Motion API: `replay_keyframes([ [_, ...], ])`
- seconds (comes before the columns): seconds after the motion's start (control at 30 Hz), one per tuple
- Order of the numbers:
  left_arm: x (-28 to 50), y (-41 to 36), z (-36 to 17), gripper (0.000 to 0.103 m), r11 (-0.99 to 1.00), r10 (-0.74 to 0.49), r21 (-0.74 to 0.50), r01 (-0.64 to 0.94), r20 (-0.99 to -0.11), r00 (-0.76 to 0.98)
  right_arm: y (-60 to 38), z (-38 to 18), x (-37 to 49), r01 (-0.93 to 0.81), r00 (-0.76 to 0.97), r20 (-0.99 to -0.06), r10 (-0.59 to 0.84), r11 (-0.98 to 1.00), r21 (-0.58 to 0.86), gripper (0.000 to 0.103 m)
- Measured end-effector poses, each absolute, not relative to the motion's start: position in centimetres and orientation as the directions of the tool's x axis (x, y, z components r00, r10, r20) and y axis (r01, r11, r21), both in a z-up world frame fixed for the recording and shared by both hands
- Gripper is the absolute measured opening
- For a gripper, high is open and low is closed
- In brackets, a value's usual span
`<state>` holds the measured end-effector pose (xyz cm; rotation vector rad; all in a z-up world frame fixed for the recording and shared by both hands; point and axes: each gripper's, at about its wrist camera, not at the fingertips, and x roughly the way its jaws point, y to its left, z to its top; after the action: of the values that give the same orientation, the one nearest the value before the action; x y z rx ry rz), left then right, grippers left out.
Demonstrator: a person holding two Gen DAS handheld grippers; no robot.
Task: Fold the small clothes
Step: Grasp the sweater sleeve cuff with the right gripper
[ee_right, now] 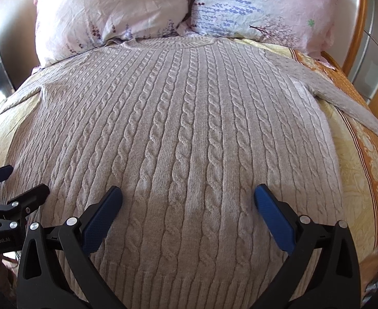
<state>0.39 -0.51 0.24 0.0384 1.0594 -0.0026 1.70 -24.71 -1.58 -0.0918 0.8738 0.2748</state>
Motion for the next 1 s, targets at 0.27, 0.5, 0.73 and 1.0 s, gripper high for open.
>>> replay_keyframes([
  [0.27,3.9,0.4,3.1,0.101,0.995,-0.092,-0.091,0.030,-0.821,0.563,-30.1,1.0,4.5,-0.278,0.586,-0.727,0.357,0.932,0.234,0.102],
  [0.5,8.5,0.2,3.8,0.101,0.986,-0.161,-0.154,0.064,-0.778,0.607,-41.4,3.2,9.9,-0.028,0.672,-0.662,0.332,0.905,0.425,0.102],
  [0.73,10.6,0.3,1.5,0.101,0.939,-0.320,-0.329,0.105,-0.715,0.622,-49.8,-0.3,15.1,0.198,0.633,-0.657,0.410,0.734,0.649,0.078],
  [1.0,11.0,1.1,0.6,0.101,0.902,-0.379,-0.420,0.098,-0.663,0.646,-50.4,-1.7,18.0,0.226,0.621,-0.658,0.426,0.707,0.671,0.070],
])
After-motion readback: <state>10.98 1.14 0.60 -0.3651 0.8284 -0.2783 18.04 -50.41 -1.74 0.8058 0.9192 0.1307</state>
